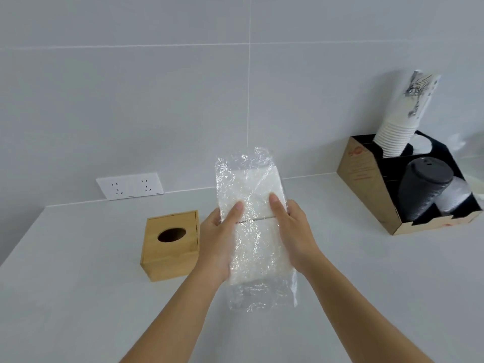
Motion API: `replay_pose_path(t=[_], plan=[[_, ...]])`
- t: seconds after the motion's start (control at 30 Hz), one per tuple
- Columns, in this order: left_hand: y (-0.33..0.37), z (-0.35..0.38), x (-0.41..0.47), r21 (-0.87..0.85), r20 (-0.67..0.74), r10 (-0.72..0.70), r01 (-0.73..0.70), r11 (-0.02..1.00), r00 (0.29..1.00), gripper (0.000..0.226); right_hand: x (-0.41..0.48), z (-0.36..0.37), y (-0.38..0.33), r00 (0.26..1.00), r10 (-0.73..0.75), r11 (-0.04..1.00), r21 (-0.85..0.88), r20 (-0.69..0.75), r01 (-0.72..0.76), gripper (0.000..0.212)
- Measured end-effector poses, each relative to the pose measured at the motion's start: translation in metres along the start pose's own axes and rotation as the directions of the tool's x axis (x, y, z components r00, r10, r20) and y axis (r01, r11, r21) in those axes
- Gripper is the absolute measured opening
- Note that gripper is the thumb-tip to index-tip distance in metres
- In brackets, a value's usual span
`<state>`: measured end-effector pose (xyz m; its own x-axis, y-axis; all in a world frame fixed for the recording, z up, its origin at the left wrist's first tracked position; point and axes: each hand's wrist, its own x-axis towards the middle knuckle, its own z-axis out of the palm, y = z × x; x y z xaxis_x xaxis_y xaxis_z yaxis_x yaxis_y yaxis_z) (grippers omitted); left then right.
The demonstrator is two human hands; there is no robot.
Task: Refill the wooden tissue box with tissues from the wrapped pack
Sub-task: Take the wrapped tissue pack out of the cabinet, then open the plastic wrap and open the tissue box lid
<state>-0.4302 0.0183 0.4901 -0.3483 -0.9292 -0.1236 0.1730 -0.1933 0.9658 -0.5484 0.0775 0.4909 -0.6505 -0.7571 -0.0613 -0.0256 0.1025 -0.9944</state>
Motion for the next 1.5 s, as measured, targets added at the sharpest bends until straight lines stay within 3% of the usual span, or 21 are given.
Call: replay_pose_path(t=[0.2, 0.37, 0.57, 0.73, 0.97, 1.1, 1.3, 1.37, 1.43, 1.5], plan=[[-0.028, 0.024, 0.026, 0.029, -0.052, -0.092, 0.094, 0.995, 0.994, 0.019, 0.04, -0.016, 0.022, 0.998, 0.061, 0.998, -0.021, 0.034, -0.06, 0.042], [-0.065, 0.035, 0.042, 0.065, -0.145, -0.202, 0.213, 0.975, 0.969, 0.055, 0.064, -0.027, 0.05, 0.991, 0.127, 0.983, -0.141, 0.043, -0.12, 0.045], [-0.097, 0.041, 0.052, 0.148, -0.205, -0.231, 0.264, 0.953, 0.951, 0.041, 0.086, -0.033, 0.082, 0.975, 0.205, 0.953, -0.244, 0.088, -0.178, 0.045], [-0.111, 0.035, 0.063, 0.363, -0.205, -0.166, 0.232, 0.903, 0.965, 0.042, 0.091, -0.028, 0.102, 0.955, 0.283, 0.927, -0.28, 0.082, -0.251, 0.045], [-0.116, 0.017, 0.069, 0.639, -0.07, -0.145, 0.156, 0.754, 0.987, 0.055, 0.108, -0.024, 0.118, 0.943, 0.312, 0.841, -0.495, 0.118, -0.217, 0.043], [-0.112, 0.009, 0.074, 0.804, -0.063, -0.178, 0.155, 0.574, 0.982, 0.059, 0.111, -0.022, 0.124, 0.948, 0.3, 0.803, -0.564, 0.104, -0.192, 0.047], [-0.115, 0.008, 0.074, 0.858, -0.075, -0.106, 0.118, 0.5, 0.992, 0.046, 0.109, -0.01, 0.127, 0.969, 0.232, 0.655, -0.75, 0.083, -0.092, 0.04], [-0.117, 0.007, 0.075, 0.877, -0.079, -0.058, 0.097, 0.472, 0.995, 0.052, 0.108, -0.009, 0.129, 0.978, 0.189, 0.616, -0.786, 0.088, -0.049, 0.037], [-0.117, 0.005, 0.075, 0.928, -0.055, 0.005, 0.05, 0.37, 0.998, 0.067, 0.108, -0.009, 0.13, 0.984, 0.149, 0.595, -0.804, 0.1, -0.008, 0.035], [-0.116, 0.001, 0.076, 0.964, 0.068, 0.074, -0.084, 0.251, 0.995, 0.064, 0.108, -0.01, 0.131, 0.988, 0.092, 0.574, -0.817, 0.121, 0.046, 0.037]])
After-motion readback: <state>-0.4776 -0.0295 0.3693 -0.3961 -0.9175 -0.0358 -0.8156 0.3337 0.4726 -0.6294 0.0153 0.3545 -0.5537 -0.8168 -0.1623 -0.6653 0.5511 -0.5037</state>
